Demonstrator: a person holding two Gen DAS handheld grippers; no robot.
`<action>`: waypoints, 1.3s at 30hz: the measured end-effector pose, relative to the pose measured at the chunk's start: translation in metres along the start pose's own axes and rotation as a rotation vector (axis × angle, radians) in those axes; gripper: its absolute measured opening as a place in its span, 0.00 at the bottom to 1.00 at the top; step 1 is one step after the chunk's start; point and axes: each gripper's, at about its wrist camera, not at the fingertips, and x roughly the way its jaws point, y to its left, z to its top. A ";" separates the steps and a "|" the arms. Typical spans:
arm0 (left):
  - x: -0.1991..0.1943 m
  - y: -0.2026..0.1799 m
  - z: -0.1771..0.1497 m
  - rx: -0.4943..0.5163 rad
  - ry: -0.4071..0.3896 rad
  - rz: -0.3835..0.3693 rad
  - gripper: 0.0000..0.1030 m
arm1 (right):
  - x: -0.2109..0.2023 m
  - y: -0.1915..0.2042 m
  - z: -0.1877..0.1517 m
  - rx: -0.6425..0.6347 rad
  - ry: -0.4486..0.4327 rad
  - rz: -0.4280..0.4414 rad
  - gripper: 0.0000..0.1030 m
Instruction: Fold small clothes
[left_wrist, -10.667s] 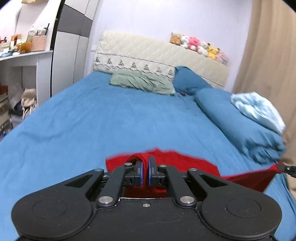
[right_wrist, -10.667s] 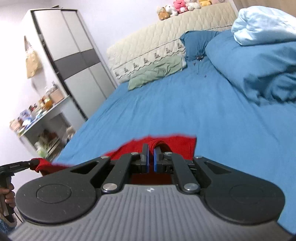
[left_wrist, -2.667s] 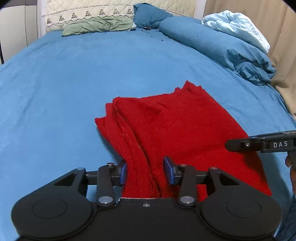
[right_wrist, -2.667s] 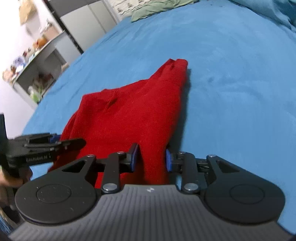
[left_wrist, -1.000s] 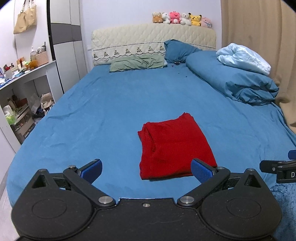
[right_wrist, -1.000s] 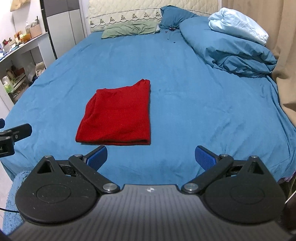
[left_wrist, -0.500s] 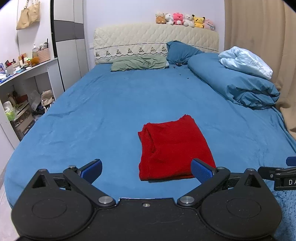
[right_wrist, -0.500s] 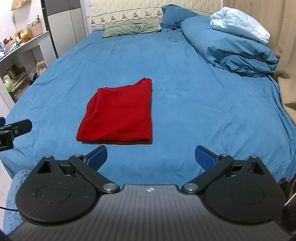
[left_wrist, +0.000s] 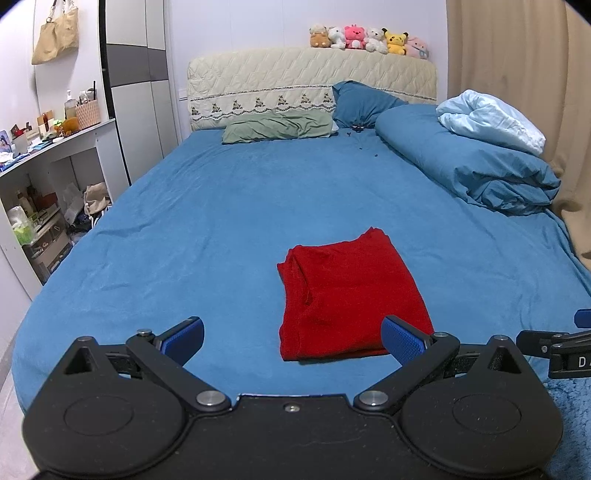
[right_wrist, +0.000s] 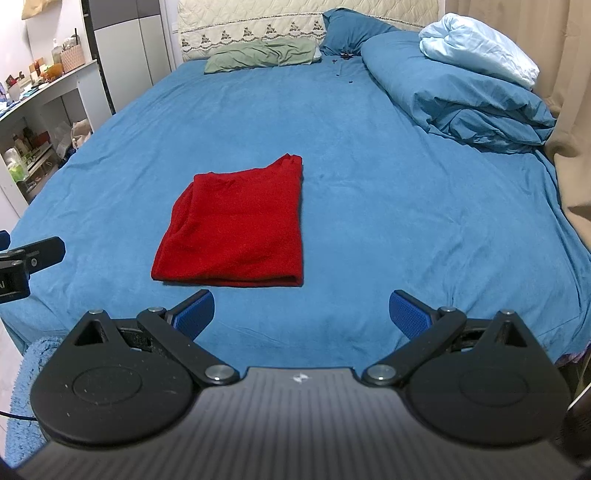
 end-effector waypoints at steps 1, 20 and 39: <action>0.000 0.000 0.000 0.001 0.000 0.000 1.00 | 0.000 0.000 0.000 0.001 0.000 -0.001 1.00; 0.000 0.007 0.001 -0.014 -0.007 -0.011 1.00 | -0.001 -0.001 -0.001 -0.003 0.002 0.000 1.00; -0.004 0.013 0.001 -0.015 -0.043 0.028 1.00 | 0.000 -0.001 -0.001 -0.003 0.008 -0.003 1.00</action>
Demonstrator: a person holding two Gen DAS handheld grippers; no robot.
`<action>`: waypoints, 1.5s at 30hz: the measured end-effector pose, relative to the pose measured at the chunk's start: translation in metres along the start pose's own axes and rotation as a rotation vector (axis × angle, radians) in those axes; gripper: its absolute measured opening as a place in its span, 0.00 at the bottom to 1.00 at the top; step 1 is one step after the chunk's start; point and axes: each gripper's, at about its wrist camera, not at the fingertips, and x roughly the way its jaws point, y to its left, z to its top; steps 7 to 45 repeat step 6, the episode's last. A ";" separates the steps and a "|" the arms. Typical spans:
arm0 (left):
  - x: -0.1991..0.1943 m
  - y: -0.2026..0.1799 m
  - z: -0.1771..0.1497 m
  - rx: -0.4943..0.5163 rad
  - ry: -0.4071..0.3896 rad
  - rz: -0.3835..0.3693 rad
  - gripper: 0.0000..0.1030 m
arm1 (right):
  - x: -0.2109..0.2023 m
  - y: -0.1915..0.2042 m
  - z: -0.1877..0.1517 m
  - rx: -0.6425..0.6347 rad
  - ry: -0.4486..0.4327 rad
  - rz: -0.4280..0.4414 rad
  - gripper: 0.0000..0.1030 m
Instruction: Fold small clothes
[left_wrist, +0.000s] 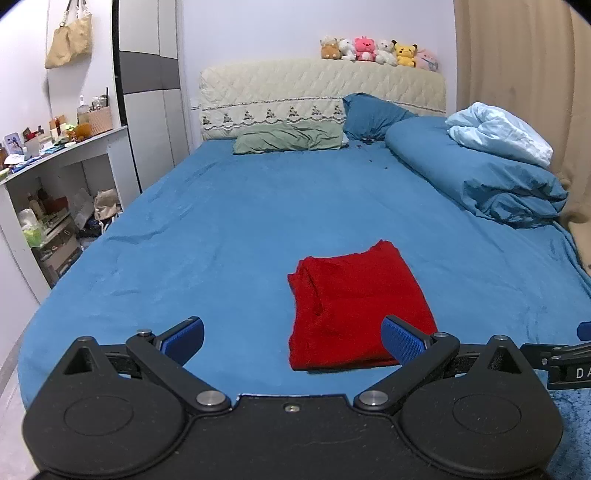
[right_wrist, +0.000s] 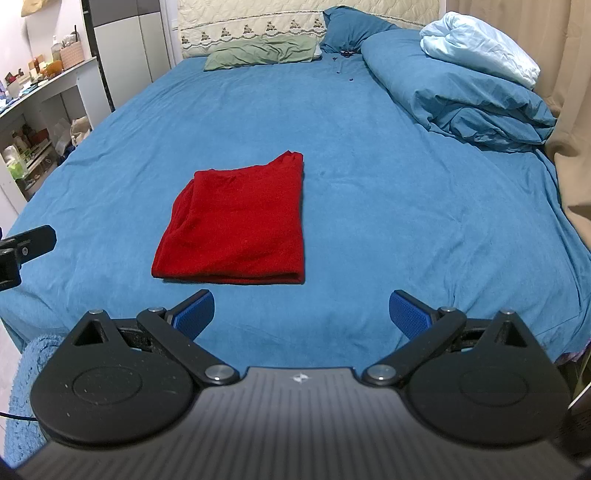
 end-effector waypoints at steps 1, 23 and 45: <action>0.000 0.000 0.000 0.001 -0.002 0.000 1.00 | 0.000 0.000 0.000 -0.001 0.001 0.000 1.00; 0.002 0.001 0.000 0.000 0.002 -0.002 1.00 | 0.000 0.000 0.000 0.000 0.001 0.000 1.00; 0.002 0.001 0.000 0.000 0.002 -0.002 1.00 | 0.000 0.000 0.000 0.000 0.001 0.000 1.00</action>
